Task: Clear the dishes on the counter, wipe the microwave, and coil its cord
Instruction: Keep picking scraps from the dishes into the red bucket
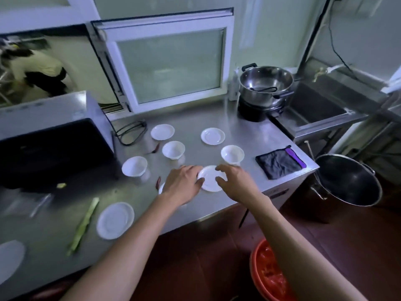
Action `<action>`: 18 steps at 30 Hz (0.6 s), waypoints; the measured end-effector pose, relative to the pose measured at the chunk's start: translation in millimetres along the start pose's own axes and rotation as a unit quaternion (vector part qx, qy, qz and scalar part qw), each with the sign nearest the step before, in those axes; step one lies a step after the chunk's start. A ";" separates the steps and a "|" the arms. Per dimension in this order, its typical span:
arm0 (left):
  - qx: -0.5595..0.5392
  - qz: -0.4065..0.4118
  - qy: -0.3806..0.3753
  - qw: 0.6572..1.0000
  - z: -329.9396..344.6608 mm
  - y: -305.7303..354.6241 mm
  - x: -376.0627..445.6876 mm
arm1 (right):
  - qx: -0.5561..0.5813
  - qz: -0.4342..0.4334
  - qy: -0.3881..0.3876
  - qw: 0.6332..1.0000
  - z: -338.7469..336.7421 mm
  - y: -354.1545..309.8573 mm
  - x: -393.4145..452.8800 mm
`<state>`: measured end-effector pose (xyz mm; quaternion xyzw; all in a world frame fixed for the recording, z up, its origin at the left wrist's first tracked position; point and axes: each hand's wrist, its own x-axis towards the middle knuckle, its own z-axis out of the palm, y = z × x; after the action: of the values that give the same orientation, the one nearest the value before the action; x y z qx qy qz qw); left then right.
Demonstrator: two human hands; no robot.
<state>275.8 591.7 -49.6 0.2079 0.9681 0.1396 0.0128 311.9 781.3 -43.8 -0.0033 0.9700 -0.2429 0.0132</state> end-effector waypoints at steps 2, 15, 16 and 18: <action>-0.007 -0.016 0.005 1.000 -9.7 -29.4 -28.1 | -0.002 -0.019 -0.004 1.000 16.5 -34.8 -5.6; -0.023 -0.161 0.086 0.983 -65.3 -216.3 -207.3 | -0.010 -0.140 -0.078 0.987 126.5 -250.0 -26.8; -0.023 -0.171 0.091 0.981 -68.4 -226.8 -215.1 | -0.008 -0.149 -0.088 0.985 133.9 -261.6 -25.5; -0.021 -0.189 0.098 0.977 -73.1 -246.2 -227.9 | -0.003 -0.163 -0.108 0.981 148.2 -282.0 -20.1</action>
<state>379.6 264.4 -54.8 0.0059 0.9832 0.1750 -0.0512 336.1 463.1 -41.1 -0.1877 0.9499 -0.2372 0.0785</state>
